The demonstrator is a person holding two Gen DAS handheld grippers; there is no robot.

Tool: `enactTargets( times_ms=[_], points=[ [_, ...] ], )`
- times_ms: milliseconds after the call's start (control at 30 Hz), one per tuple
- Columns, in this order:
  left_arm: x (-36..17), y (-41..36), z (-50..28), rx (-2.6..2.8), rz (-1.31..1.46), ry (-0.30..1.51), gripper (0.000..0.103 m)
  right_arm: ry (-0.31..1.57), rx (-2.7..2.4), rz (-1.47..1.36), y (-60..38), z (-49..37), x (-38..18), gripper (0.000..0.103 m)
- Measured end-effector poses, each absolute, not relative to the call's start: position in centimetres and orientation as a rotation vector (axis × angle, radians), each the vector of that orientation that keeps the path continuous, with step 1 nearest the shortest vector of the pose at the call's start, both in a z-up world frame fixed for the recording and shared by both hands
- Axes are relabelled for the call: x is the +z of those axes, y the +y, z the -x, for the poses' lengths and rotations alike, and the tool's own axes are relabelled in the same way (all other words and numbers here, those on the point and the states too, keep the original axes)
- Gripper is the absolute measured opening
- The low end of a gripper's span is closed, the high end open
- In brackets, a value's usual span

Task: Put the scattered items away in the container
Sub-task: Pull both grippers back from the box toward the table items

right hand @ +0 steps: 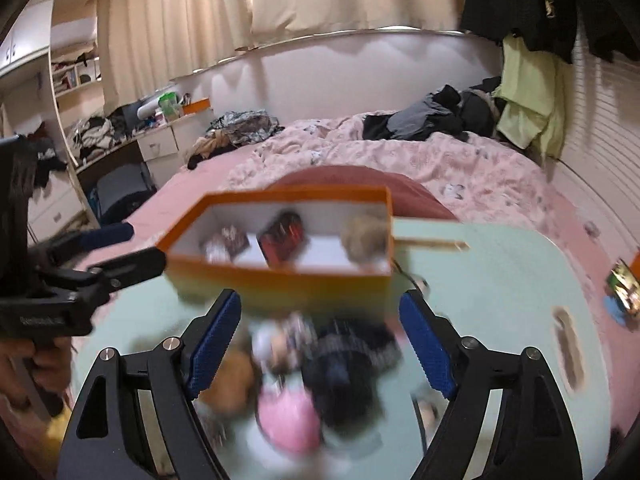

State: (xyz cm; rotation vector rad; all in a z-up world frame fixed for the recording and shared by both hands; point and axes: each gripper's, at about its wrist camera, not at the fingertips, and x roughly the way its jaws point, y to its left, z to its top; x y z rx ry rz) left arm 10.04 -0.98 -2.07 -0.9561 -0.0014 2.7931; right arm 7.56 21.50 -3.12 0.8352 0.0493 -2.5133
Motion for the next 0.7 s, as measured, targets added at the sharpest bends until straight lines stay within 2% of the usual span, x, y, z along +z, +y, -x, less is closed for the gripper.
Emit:
enactTargets(
  times_ms=[200,367,600,633,700],
  points=[
    [-6.4,-0.7,-14.0,2.757,1.075,0.02,0.097,0.157,-2.576,-0.882,23.5,-11.1,-5.9,0.081],
    [-9.7,-0.7,-14.1,2.722,1.193,-0.065,0.097,0.17,-2.561,-0.966,23.7,-11.3,-7.3,0.081],
    [-11.0,1.2,-15.3,2.805,1.085,0.075,0.102,0.165,-2.517,-1.082,24.0,-10.5,-9.3,0.082],
    [-11.0,1.2,-15.6,2.824,1.053,0.066,0.103,0.159,-2.511,-1.111,24.1,-10.3,-9.7,0.089],
    [-11.2,1.4,-15.9,2.849,1.005,0.068,0.103,0.142,-2.521,-1.117,24.5,-10.0,-9.7,0.094]
  ],
)
